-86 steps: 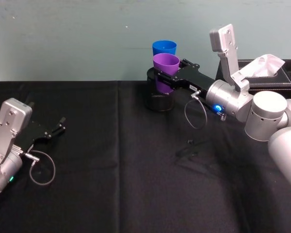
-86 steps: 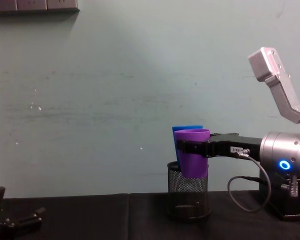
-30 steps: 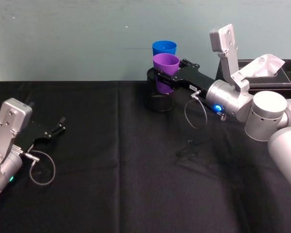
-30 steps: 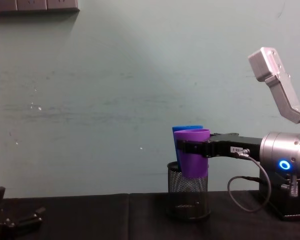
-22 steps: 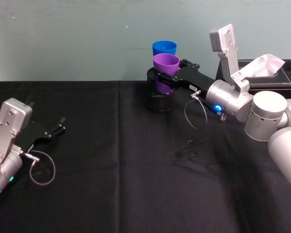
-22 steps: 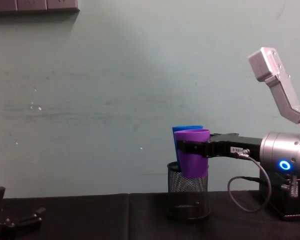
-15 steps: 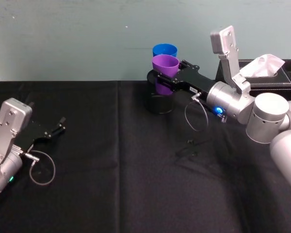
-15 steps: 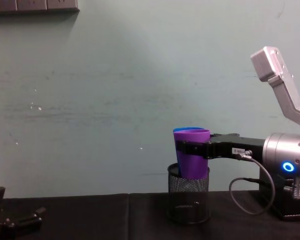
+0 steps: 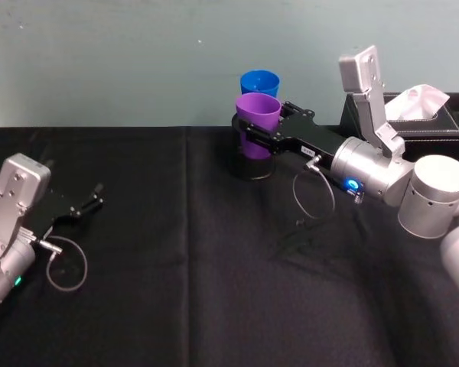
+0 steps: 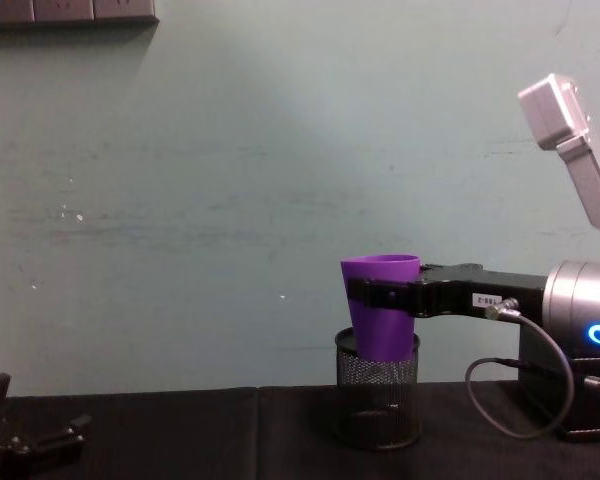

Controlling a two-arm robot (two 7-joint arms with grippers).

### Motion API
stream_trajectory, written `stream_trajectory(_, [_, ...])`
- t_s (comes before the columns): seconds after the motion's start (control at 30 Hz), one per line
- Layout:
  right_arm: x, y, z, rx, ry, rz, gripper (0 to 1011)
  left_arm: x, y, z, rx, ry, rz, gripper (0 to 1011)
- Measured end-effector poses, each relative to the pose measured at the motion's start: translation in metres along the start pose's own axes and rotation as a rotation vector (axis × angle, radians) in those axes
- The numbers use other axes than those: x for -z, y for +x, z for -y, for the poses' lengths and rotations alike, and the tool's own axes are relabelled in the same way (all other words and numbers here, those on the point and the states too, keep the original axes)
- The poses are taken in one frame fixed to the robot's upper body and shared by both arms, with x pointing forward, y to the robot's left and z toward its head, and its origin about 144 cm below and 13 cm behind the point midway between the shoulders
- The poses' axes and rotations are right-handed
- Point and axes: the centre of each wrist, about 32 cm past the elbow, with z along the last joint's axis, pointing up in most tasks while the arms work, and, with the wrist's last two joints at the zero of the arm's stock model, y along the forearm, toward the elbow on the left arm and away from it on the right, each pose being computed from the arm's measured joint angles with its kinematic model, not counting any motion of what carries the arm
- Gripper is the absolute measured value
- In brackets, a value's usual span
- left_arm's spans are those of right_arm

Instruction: Pick up one cup with a gripper and tap it against the other cup.

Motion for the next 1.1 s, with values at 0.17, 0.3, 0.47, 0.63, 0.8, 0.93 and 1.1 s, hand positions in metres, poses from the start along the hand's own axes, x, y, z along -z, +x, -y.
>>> stream_trajectory(0.17, [-0.004, -0.007, 0.009, -0.022, 0.011, 0.001, 718, 0.000, 0.000, 0.000, 0.000, 0.000, 0.000, 1000])
stream_trajectory(0.3, [-0.004, -0.011, 0.017, -0.038, 0.015, 0.003, 718, 0.000, 0.000, 0.000, 0.000, 0.000, 0.000, 1000])
stream_trajectory(0.47, [-0.002, -0.019, 0.031, -0.056, 0.017, 0.005, 718, 0.000, 0.000, 0.000, 0.000, 0.000, 0.000, 1000])
stream_trajectory(0.63, [0.002, -0.026, 0.040, -0.070, 0.013, 0.013, 718, 0.000, 0.000, 0.000, 0.000, 0.000, 0.000, 1000])
stream_trajectory(0.8, [0.008, -0.032, 0.050, -0.077, 0.018, 0.019, 718, 0.000, 0.000, 0.000, 0.000, 0.000, 0.000, 1000])
stream_trajectory(0.93, [0.013, -0.035, 0.057, -0.079, 0.025, 0.022, 718, 0.000, 0.000, 0.000, 0.000, 0.000, 0.000, 1000])
stream_trajectory(1.1, [0.025, -0.040, 0.065, -0.082, 0.035, 0.029, 718, 0.000, 0.000, 0.000, 0.000, 0.000, 0.000, 1000])
